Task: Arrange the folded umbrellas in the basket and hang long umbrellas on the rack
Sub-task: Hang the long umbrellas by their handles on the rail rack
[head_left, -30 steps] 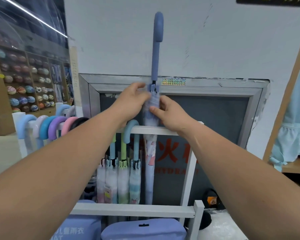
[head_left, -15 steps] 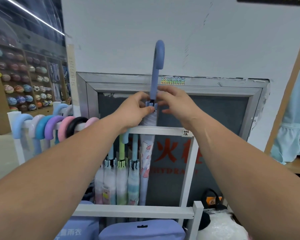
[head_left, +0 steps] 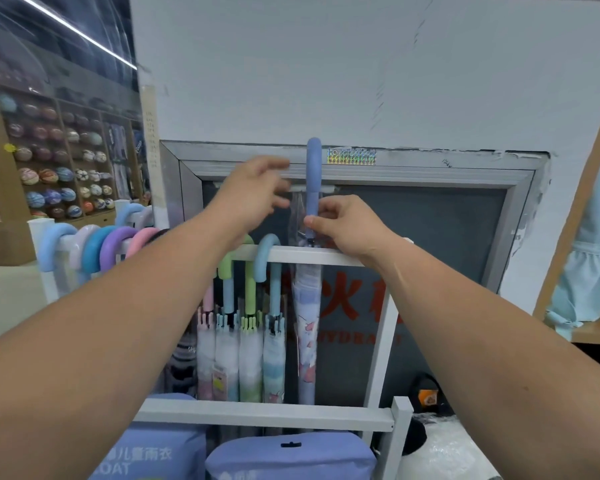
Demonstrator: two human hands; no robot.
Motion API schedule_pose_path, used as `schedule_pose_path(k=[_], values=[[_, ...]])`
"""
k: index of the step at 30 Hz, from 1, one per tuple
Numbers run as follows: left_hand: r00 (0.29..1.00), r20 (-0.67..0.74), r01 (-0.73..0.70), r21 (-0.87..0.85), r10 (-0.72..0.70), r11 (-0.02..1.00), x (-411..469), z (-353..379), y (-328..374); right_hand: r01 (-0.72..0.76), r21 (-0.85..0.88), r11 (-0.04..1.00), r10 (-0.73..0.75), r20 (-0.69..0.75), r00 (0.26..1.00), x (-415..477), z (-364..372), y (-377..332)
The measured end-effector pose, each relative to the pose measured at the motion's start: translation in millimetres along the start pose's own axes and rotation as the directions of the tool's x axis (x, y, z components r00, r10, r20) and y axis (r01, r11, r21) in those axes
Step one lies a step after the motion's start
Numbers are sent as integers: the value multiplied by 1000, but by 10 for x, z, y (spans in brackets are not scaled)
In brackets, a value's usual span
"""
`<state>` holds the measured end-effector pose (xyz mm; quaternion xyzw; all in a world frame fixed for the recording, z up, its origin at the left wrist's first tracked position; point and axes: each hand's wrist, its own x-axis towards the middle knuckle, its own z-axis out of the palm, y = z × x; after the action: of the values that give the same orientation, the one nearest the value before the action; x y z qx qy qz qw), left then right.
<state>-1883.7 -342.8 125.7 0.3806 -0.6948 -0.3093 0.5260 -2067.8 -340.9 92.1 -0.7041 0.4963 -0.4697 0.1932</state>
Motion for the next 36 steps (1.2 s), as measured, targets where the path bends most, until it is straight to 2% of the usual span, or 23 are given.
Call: schedule_pose_path(k=[1,3,7,11,15,19,20,22,24,26,30,36], values=[[1000,10,-10,-91,11,996,-13,-29,70,-5,-6,1000,5,5,1000,2,4,-1],[994,96,-42,-150,57,988,-54,-45,186,-19,-30,999,20,27,999,-2,-7,-17],[969,223,-98,-47,106,994,-84,-22,239,-30,-121,992,39,71,997,-30,-13,-30],[947,310,-75,-53,88,996,-77,-65,205,-32,-161,987,47,90,995,-48,-15,-65],[946,313,-74,-54,88,996,-65,-26,178,-6,-293,956,46,132,990,-93,-20,-117],[962,250,-75,-154,112,985,-47,13,127,35,-361,932,27,165,986,-134,-69,-151],[965,240,-69,-168,109,983,-42,19,106,49,-352,935,12,169,986,-147,-104,-169],[963,253,-46,-170,89,984,-36,24,48,39,-214,976,-12,124,992,-172,-191,-192],[956,285,-25,-129,62,991,-38,26,-36,-40,31,999,37,83,996,-222,-295,-225],[944,328,-9,-75,34,997,-55,17,-108,-68,177,982,51,100,994,-267,-359,-221],[886,463,-27,49,1,998,-81,16,-181,18,10,1000,-20,174,984,-314,-324,-199],[813,577,-116,280,-71,953,-88,33,-198,56,-64,996,-41,216,976,-313,-231,-82]])
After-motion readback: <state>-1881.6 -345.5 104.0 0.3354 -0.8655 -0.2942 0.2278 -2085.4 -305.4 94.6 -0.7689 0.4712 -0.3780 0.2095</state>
